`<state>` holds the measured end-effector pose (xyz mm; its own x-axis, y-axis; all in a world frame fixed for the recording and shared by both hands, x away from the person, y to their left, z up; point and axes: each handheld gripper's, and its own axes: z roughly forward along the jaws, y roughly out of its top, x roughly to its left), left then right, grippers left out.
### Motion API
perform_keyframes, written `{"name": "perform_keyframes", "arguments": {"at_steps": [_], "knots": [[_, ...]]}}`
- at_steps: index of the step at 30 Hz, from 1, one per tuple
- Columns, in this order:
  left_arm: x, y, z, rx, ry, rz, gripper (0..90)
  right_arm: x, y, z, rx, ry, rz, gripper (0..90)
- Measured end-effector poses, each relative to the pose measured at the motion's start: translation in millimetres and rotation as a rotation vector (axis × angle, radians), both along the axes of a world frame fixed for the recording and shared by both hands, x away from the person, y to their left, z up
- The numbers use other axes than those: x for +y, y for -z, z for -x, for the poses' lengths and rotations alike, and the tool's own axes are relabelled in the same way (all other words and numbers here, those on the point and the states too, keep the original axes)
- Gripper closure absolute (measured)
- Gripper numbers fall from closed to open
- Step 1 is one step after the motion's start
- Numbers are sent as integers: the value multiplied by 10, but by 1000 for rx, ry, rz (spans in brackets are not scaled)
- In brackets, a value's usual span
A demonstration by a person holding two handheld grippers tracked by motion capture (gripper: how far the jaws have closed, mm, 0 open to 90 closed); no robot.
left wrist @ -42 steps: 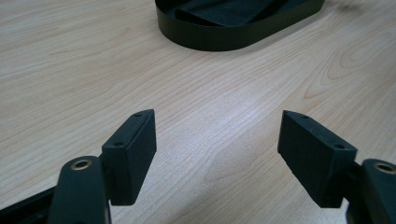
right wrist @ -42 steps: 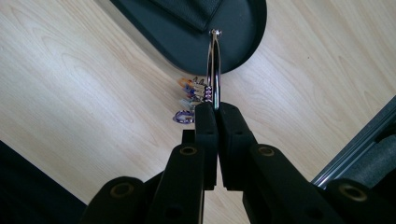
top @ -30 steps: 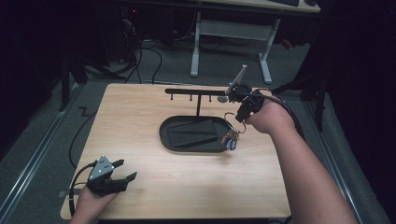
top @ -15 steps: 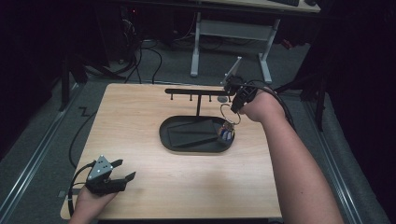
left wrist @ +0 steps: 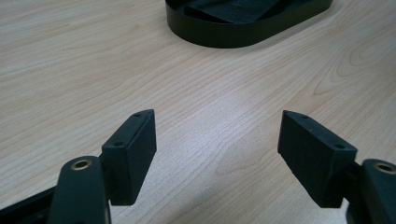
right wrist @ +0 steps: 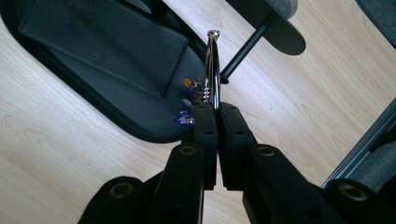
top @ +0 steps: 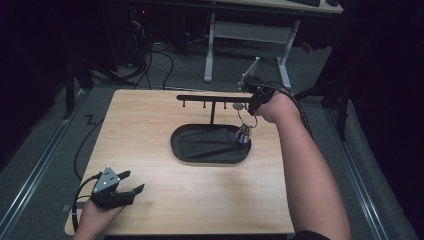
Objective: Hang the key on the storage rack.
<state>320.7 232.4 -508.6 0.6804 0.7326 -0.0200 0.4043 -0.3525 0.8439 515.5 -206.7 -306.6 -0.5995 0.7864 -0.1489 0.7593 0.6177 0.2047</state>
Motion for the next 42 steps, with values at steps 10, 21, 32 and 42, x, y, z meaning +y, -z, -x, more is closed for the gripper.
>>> {"name": "perform_keyframes", "arguments": {"at_steps": [10,21,32,42], "knots": [[-5,2,2,1,2,-4,284,-56,59,-41,-30,21,4,873],[-22,4,1,2,9,-6,284,-42,116,-53,-70,38,18,832],[-56,19,-28,11,24,-11,281,-110,85,107,-118,68,-16,581],[-117,14,-3,4,45,-27,277,-115,144,546,-235,112,-77,328]]}}
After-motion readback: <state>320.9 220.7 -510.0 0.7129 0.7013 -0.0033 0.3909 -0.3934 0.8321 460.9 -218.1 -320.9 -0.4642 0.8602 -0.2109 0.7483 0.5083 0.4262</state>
